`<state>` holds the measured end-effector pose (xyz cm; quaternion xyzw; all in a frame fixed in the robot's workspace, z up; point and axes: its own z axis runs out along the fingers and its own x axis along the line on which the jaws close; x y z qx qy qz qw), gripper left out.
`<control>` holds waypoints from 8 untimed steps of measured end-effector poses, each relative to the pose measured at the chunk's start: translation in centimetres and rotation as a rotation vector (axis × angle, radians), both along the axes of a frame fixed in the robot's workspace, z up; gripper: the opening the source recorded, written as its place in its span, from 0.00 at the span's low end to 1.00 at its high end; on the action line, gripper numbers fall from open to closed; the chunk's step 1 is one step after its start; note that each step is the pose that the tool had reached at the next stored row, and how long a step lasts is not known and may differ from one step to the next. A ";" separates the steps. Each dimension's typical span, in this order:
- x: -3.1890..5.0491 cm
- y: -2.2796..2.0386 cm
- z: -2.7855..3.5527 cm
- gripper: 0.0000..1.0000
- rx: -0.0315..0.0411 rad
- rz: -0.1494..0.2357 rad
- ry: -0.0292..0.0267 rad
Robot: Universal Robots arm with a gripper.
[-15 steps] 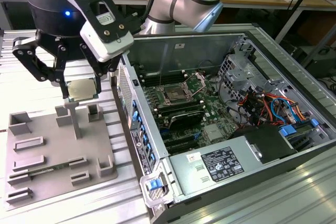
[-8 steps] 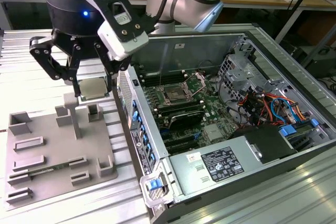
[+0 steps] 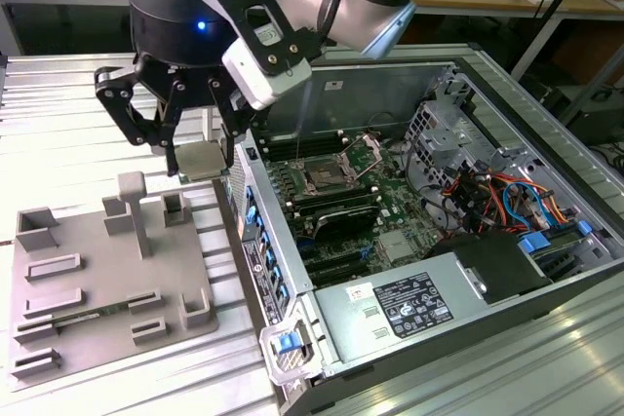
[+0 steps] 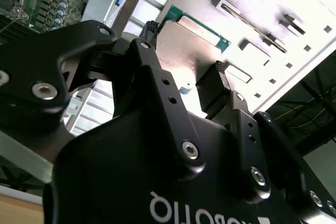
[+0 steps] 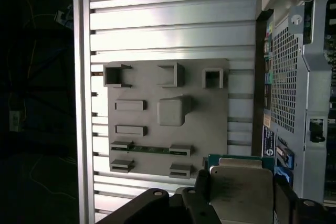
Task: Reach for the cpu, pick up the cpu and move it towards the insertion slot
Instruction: 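Pick up the cpu and move it towards the insertion slot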
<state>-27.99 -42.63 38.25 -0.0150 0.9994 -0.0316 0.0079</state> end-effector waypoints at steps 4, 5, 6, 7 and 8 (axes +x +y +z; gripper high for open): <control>1.55 0.00 -0.05 0.55 0.0001 0.000 -0.0001; 1.97 0.00 -0.08 0.55 0.0000 0.000 -0.0001; 2.52 0.00 -0.12 0.55 0.0000 0.000 -0.0001; 2.93 0.00 -0.14 0.55 -0.0001 0.000 0.0000; 3.53 0.02 -0.18 0.55 0.0001 0.000 -0.0001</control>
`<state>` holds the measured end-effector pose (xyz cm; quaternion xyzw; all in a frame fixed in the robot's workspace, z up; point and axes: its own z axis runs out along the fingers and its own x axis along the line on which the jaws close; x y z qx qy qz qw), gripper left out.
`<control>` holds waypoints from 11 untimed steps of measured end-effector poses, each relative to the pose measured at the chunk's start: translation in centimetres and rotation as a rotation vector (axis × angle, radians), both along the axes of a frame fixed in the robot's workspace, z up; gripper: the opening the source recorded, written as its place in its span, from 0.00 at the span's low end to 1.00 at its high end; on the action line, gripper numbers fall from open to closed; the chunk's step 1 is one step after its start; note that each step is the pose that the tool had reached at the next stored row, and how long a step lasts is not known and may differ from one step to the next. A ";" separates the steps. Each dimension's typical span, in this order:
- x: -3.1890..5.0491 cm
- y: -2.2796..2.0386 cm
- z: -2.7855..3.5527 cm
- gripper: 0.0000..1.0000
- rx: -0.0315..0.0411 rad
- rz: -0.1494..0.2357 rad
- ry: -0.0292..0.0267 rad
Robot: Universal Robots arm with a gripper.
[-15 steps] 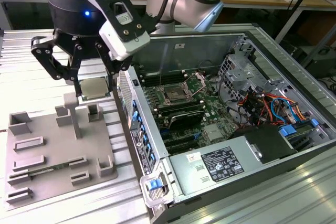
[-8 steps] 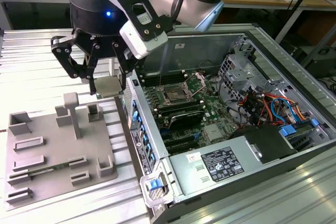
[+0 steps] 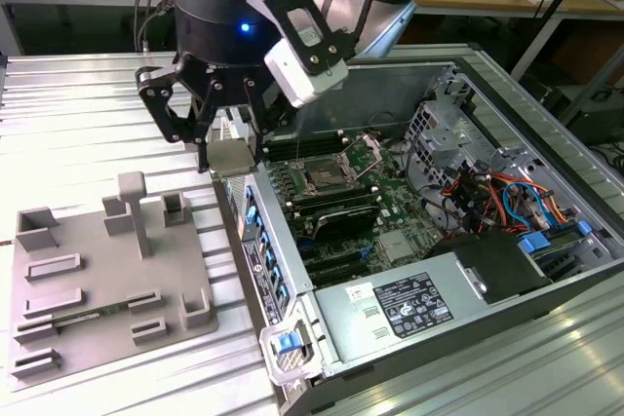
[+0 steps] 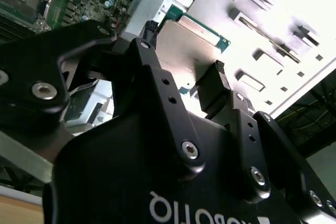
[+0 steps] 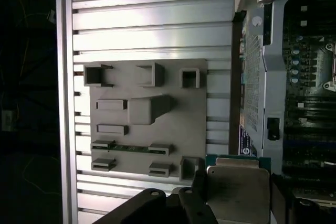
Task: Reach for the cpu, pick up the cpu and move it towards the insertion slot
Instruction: 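Pick up the cpu and move it towards the insertion slot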
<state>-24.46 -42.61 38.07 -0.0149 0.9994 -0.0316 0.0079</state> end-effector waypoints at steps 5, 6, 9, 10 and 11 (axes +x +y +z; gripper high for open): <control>2.70 0.06 -0.18 0.55 0.0000 0.000 -0.0001; 3.08 0.06 -0.20 0.55 0.0000 0.000 0.0000; 4.15 0.06 -0.28 0.55 -0.0001 0.000 0.0000; 4.52 0.06 -0.31 0.55 -0.0001 0.000 0.0000; 4.90 0.07 -0.34 0.55 0.0000 0.000 0.0000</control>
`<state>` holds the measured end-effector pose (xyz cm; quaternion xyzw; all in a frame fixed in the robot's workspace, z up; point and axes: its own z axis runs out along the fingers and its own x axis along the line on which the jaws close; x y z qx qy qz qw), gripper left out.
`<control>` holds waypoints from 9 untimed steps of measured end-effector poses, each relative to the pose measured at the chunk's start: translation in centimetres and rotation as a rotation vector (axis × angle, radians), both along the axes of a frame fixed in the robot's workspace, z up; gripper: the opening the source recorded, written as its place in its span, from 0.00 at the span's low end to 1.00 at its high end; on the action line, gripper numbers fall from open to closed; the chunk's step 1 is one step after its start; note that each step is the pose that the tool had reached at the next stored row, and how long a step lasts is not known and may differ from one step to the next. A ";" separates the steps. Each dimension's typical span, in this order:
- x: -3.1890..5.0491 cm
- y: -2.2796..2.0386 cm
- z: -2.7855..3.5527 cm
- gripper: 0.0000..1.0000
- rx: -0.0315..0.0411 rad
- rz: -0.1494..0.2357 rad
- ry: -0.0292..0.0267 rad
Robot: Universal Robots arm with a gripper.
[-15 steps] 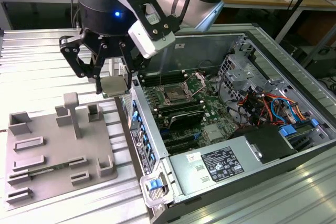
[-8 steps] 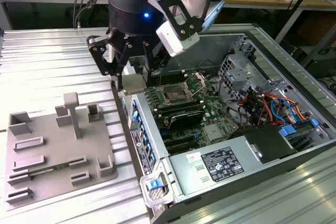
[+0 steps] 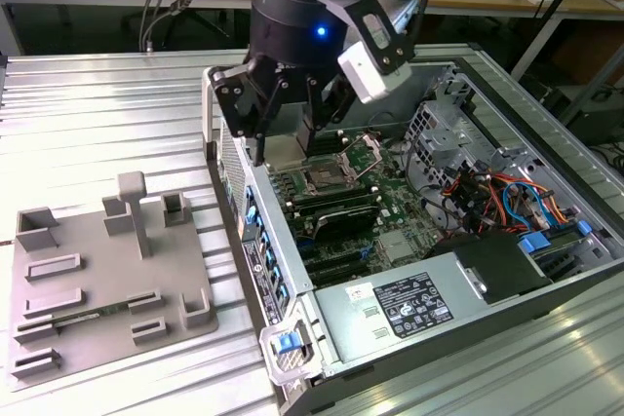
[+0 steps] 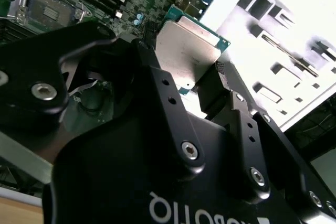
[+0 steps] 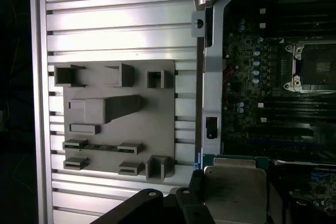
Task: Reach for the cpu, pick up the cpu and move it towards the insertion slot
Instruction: 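Pick up the cpu and move it towards the insertion slot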
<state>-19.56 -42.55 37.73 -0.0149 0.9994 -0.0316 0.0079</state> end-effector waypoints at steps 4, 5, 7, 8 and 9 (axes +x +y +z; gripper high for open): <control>1.70 0.02 -0.09 0.55 -0.0001 0.000 0.0000; 2.03 0.03 -0.10 0.55 -0.0001 0.000 0.0000; 2.54 0.04 -0.13 0.55 0.0000 0.000 0.0000; 2.88 0.04 -0.13 0.55 -0.0001 0.000 0.0000; 3.12 0.04 -0.14 0.55 0.0000 0.000 0.0000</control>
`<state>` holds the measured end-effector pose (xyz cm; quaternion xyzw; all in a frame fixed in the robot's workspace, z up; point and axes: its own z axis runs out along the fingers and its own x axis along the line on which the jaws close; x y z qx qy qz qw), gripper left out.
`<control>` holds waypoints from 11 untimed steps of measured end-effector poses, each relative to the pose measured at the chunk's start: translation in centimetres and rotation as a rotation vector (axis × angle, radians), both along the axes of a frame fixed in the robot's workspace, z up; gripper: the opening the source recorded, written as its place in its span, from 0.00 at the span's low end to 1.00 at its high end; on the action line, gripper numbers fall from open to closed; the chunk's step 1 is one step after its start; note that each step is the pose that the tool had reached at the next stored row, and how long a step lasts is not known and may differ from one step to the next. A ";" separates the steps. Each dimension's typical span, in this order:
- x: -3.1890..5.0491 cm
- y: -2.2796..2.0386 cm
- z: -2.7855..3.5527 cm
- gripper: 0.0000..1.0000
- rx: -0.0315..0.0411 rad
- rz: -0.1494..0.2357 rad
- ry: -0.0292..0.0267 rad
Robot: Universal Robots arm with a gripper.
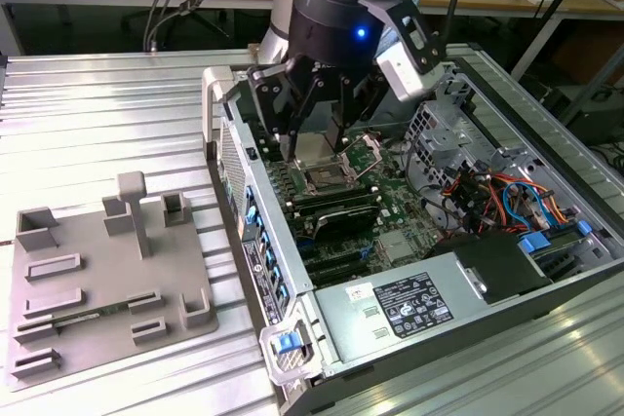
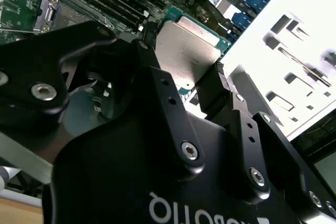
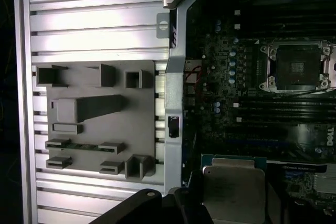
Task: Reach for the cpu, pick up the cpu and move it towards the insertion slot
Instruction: 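Pick up the cpu and move it towards the insertion slot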
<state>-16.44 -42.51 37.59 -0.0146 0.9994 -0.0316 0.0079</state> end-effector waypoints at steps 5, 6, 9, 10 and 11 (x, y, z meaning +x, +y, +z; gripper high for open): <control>0.94 0.00 -0.01 0.55 -0.0002 -0.001 0.0000; 0.94 0.00 -0.01 0.55 -0.0003 -0.001 0.0000; 0.96 0.00 -0.01 0.55 -0.0002 -0.001 0.0001; 0.96 0.00 -0.01 0.55 -0.0003 -0.001 0.0000; 0.97 0.01 0.10 0.55 -0.0003 -0.001 0.0006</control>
